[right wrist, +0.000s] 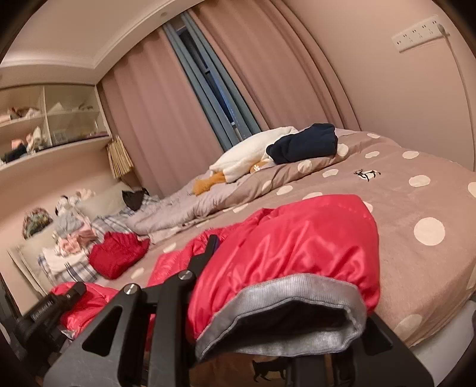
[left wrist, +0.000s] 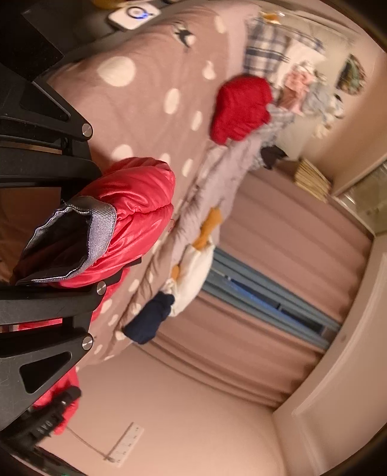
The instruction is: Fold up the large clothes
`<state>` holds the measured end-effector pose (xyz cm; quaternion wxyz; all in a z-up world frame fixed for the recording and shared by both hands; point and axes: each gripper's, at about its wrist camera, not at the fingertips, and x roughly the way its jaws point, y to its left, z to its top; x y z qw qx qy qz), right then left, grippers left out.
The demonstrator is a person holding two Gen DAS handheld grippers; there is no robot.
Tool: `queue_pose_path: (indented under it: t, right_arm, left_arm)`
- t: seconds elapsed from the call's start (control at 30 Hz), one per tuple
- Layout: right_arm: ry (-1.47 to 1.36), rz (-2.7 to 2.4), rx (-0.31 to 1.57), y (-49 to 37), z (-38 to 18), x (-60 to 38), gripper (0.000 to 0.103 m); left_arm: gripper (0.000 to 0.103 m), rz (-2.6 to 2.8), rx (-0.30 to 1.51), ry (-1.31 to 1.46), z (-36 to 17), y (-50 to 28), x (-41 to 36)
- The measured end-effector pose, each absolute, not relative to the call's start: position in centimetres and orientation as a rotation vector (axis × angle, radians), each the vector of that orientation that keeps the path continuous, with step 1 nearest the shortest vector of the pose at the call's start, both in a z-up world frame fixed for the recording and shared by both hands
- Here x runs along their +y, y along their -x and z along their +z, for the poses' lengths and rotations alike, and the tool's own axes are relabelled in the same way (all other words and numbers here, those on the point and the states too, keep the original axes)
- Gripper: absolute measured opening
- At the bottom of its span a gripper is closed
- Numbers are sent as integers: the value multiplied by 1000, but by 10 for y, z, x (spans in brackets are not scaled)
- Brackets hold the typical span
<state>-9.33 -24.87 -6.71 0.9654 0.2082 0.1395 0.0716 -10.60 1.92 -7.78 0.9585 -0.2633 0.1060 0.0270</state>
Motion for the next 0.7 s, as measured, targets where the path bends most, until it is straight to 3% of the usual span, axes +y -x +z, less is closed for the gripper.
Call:
queue_pose_path:
  t: [0.7]
  right_arm:
    - [-421, 11, 362, -8, -17, -209, 27]
  left_arm:
    - [23, 53, 226, 452, -50, -2, 35]
